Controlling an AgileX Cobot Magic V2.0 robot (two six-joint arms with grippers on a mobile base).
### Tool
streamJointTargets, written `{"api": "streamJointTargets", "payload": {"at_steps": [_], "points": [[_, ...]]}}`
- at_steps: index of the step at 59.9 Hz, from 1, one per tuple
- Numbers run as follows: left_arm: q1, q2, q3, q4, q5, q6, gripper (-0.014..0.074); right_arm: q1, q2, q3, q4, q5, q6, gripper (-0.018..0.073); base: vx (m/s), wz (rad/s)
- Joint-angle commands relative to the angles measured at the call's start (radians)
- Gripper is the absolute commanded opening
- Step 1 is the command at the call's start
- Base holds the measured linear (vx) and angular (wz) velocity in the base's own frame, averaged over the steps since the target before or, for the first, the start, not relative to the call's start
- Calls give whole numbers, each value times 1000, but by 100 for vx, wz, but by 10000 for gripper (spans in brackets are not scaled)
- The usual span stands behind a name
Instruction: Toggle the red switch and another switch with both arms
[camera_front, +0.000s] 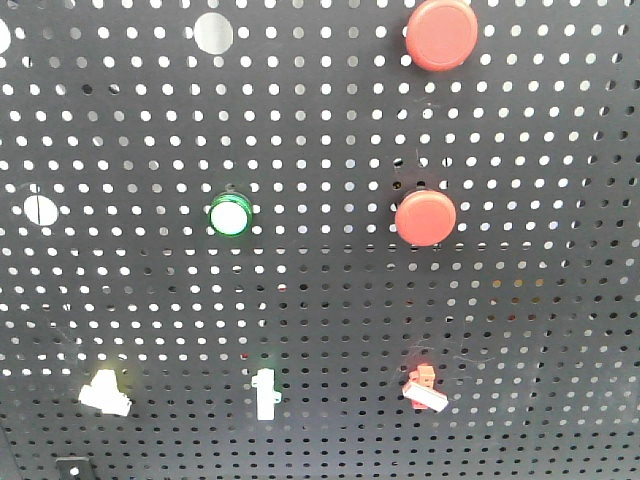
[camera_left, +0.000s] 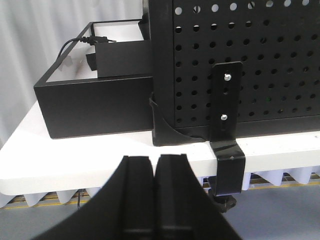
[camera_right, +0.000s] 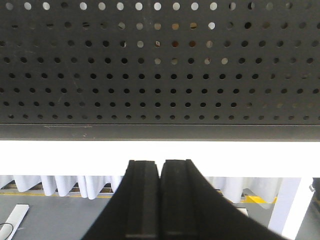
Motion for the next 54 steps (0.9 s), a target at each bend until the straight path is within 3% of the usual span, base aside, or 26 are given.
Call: {"api": "streamJointTargets", "payload": {"at_steps": [1,12,25,31,35,40,47,54], "points": [[1,-17,19,23,-93,13,2,-3,-6,5,-9,-90,-9,-6,0,0],[1,-17,19,23,-97,13,2,-3,-6,5,-8,-101,-9,-6,0,0],[1,-17,19,23,-170,13,2,-3,-6,5,-8,-279,-9,-6,0,0],[1,-17,9,14,-304,6,2,-3,-6,-11,-8,-412,-9,-6,0,0],[1,-17,-9,14,-447,-16,2,-3,-6,-59,-8,-428,-8,-6,0,0],[1,-17,-72,15,-544,-33,2,-3,7,-137,-12,-425,-9,-6,0,0],[1,-10,-240,17,-494,-32,2,-3,73,-279,-12,-384,-9,-6,0,0],[1,55,-436,27,-365,-27,2,-3,178,-420,-12,-349,-9,-6,0,0]]}}
